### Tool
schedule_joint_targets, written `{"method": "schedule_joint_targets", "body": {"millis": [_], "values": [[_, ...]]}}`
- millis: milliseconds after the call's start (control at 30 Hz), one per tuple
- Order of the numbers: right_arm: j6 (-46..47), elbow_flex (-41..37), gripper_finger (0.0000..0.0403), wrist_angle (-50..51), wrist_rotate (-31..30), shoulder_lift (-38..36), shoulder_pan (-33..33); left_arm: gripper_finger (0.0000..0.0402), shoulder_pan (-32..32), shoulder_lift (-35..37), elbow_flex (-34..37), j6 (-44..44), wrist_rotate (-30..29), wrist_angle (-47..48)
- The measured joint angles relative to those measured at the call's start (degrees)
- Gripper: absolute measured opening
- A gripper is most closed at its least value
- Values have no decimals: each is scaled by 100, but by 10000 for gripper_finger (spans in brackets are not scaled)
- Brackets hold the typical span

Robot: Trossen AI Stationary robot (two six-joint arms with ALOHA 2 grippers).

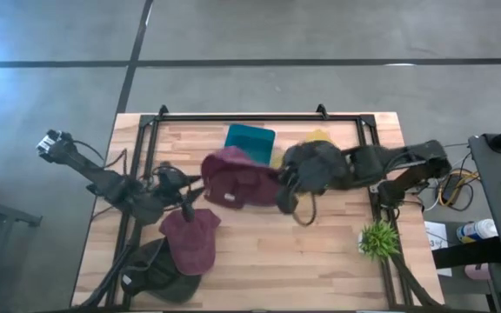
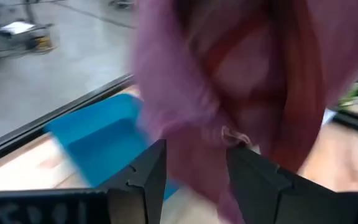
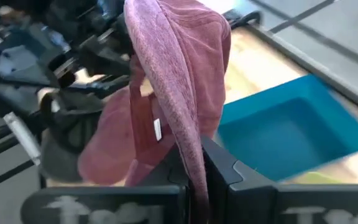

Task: Pick & Place hat
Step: Put the right red cap into the blue bin

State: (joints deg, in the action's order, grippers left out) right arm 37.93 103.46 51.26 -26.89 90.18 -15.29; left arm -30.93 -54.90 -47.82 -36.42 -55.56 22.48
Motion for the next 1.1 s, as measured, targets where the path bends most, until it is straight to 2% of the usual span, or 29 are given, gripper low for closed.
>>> {"method": "schedule_joint_targets", "body": {"millis": [133, 267, 400, 500, 700, 800, 933, 1100], "values": [[65, -189, 13, -504, 290, -9, -54, 161, 247, -373, 2, 555, 399, -764], [133, -264, 13, -521, 308, -12, -110, 161, 344, -715, -212, 858, 813, -1369], [214, -312, 13, -722, 492, 120, -116, 161, 353, -1059, -524, 1469, 849, -1852], [211, -307, 13, -1030, 801, 347, -136, 161, 437, -1332, -764, 1743, 855, -1891], [227, -261, 13, -1291, 1037, 713, -206, 161, 583, -1803, -974, 2007, 915, -1798], [239, -267, 13, -1325, 881, 745, -225, 161, 690, -1954, -947, 1938, 812, -1425], [395, -278, 13, -1237, 810, 733, -228, 161, 685, -2101, -932, 1777, 356, -1205], [375, -336, 13, -1167, 569, 731, -223, 161, 705, -1981, -1110, 2192, 545, -1547]]}}
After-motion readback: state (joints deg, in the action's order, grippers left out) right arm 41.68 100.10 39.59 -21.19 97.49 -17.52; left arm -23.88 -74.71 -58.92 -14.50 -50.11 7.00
